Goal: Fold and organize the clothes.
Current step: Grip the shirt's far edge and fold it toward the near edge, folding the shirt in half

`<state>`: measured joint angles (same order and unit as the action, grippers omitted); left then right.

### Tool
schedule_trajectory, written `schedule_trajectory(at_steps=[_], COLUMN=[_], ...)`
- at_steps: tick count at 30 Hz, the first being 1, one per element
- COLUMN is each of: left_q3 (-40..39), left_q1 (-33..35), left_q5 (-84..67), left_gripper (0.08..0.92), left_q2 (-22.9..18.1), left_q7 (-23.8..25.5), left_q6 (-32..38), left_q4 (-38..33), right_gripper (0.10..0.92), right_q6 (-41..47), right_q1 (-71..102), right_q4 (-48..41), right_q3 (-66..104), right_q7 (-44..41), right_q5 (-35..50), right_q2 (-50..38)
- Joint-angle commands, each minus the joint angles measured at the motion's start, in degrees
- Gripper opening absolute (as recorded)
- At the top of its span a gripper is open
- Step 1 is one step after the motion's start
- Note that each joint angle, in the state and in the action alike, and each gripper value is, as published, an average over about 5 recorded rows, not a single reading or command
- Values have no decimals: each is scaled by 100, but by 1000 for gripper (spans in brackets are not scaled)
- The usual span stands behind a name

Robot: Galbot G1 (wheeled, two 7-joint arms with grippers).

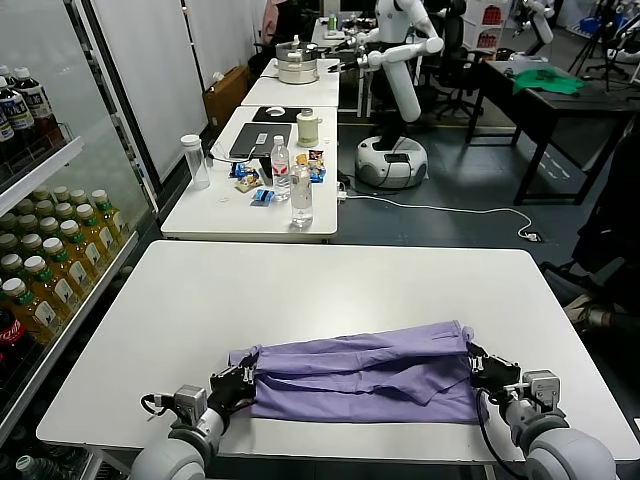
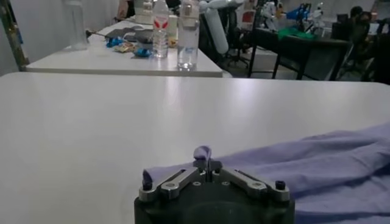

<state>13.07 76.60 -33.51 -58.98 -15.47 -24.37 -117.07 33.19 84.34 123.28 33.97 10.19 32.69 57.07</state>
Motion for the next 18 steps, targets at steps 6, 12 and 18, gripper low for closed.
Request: schedule_trajectory(at_steps=[6, 12, 18], left_q3=[3, -53, -132], left_q1=[165, 318, 419], left_q5=[562, 1194, 1748], left_gripper=[234, 407, 580], left_q2=[-169, -531, -939], left_q7=[-169, -642, -1078], left_q6=[115, 343, 356], left_q4=[-29, -193, 95], right_gripper=[286, 459, 632], right_q6=[-5, -9, -8], right_q1=[179, 282, 345], right_q4=[37, 173, 254], right_q3=[13, 53, 54], right_q7=[-12, -16, -23], right_q5=[-291, -388, -459], right_q2=[98, 133, 204])
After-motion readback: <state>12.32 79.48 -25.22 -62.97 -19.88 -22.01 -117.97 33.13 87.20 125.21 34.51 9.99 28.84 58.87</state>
